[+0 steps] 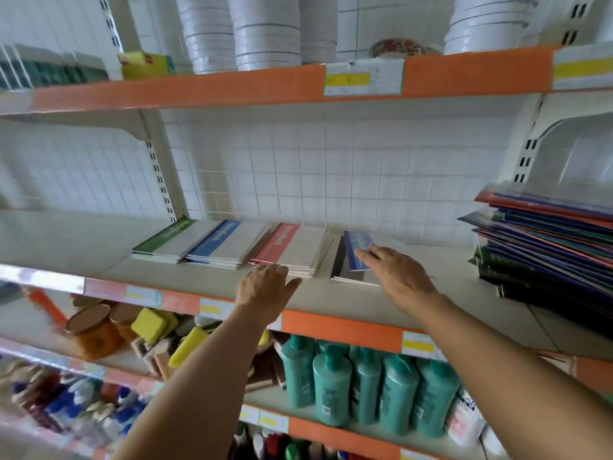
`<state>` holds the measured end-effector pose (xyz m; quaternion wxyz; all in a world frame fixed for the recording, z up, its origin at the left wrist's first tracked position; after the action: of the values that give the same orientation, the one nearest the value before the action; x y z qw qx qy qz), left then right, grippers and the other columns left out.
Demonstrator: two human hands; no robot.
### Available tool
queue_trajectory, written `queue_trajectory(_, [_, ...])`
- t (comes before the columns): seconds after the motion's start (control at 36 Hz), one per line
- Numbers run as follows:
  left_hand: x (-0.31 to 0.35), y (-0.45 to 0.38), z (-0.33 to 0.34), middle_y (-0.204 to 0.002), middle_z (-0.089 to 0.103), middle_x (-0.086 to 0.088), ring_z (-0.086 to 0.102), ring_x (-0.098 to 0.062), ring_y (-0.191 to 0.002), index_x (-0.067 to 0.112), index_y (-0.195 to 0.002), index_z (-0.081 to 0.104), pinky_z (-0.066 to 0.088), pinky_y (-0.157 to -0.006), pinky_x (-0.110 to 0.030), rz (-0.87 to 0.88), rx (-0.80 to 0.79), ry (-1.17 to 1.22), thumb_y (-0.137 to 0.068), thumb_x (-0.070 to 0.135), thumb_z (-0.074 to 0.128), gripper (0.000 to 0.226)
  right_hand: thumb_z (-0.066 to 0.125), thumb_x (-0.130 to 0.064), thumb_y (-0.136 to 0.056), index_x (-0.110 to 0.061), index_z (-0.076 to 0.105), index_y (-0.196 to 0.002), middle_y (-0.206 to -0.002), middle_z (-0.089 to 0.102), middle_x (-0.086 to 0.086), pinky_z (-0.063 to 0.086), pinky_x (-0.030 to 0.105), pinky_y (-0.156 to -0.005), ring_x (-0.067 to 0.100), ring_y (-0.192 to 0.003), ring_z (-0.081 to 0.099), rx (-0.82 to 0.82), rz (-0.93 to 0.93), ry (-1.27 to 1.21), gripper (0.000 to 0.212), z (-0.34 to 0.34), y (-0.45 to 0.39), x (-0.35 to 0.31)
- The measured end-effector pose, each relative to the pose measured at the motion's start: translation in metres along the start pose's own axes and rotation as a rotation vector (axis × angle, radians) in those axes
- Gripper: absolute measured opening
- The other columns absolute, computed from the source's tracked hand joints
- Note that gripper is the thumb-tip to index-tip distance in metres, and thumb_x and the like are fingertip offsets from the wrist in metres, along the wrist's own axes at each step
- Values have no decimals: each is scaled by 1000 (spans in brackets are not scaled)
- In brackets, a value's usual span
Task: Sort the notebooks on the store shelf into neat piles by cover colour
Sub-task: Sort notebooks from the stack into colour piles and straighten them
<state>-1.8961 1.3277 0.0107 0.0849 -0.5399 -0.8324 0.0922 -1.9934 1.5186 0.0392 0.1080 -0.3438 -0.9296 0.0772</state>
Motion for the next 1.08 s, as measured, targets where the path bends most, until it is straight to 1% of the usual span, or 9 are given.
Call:
queue_trajectory(0.06, [-16,7,-6,-133,54,2,51,-22,-120,23,-128,54,40,-95,-33,-38,2,-9,-98,53,33,46,38,9,-90,-24,15,-153,-157,19,5,35,34,-106,23,-139,30,0,-32,-2,74,-2,-5,-17])
queue_trajectory(0.17, [-52,17,-12,-130,54,3,50,-21,-120,23,-123,55,40,-94,-33,-83,16,7,-98,52,35,44,38,9,-92,-23,15,-153,-158,18,6,36,35,-106,25,-139,30,14,-56,2,72,-10,-20,-52])
queue_trajectory(0.25, [-82,22,-14,-127,56,2,50,-19,-119,22,-125,54,39,-96,-33,-81,9,-10,-98,51,34,45,35,6,-94,-23,15,-153,-157,20,6,36,36,-107,25,-139,32,32,-48,16,68,-15,-37,-82])
queue_trajectory(0.36, [-129,25,-10,-123,57,2,51,-19,-117,22,-124,55,40,-94,-32,-83,-19,-63,-98,53,32,46,33,3,-95,-22,16,-152,-157,21,7,33,34,-108,24,-139,32,49,-48,15,65,-18,-63,-129])
queue_trajectory(0.5, [-191,23,-9,-124,57,2,51,-18,-118,23,-124,56,40,-93,-32,-80,-20,-88,-98,54,33,46,30,-2,-97,-22,16,-152,-157,20,6,31,32,-109,22,-139,31,64,-52,-2,60,-16,-98,-189])
queue_trajectory(0.64, [-238,13,-10,-124,58,2,51,-19,-118,22,-124,57,41,-94,-32,-69,-13,-89,-98,52,34,46,31,-5,-100,-22,15,-153,-157,20,6,31,32,-108,22,-139,31,67,-67,-22,58,-13,-124,-233])
queue_trajectory(0.83, [-261,-12,-12,-124,58,4,52,-17,-118,24,-127,55,41,-93,-31,-28,30,-78,-99,52,32,46,32,2,-95,-18,17,-152,-155,24,9,36,38,-107,27,-137,33,41,-88,-37,63,-16,-157,-264])
queue_trajectory(0.94, [-268,-32,-13,-121,60,5,53,-17,-116,24,-122,58,41,-91,-30,-20,69,-65,-99,52,31,45,30,5,-95,-19,16,-152,-156,23,8,36,37,-107,26,-137,33,63,-104,-40,64,-16,-177,-270])
queue_trajectory(1.08, [-277,-56,-9,-123,59,5,53,-17,-116,23,-122,59,41,-90,-31,-33,49,-78,-99,52,32,46,35,10,-92,-19,13,-153,-155,23,7,37,36,-107,27,-137,32,66,-102,-77,71,-11,-196,-275])
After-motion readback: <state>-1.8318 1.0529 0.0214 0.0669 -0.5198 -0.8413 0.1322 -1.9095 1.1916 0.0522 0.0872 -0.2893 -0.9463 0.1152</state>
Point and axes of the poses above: each hand's wrist, its own y-axis away from the middle knuckle, its own z-axis out of the palm, x = y × z, the point moved 6 cm from there along -y, towards the middle knuckle
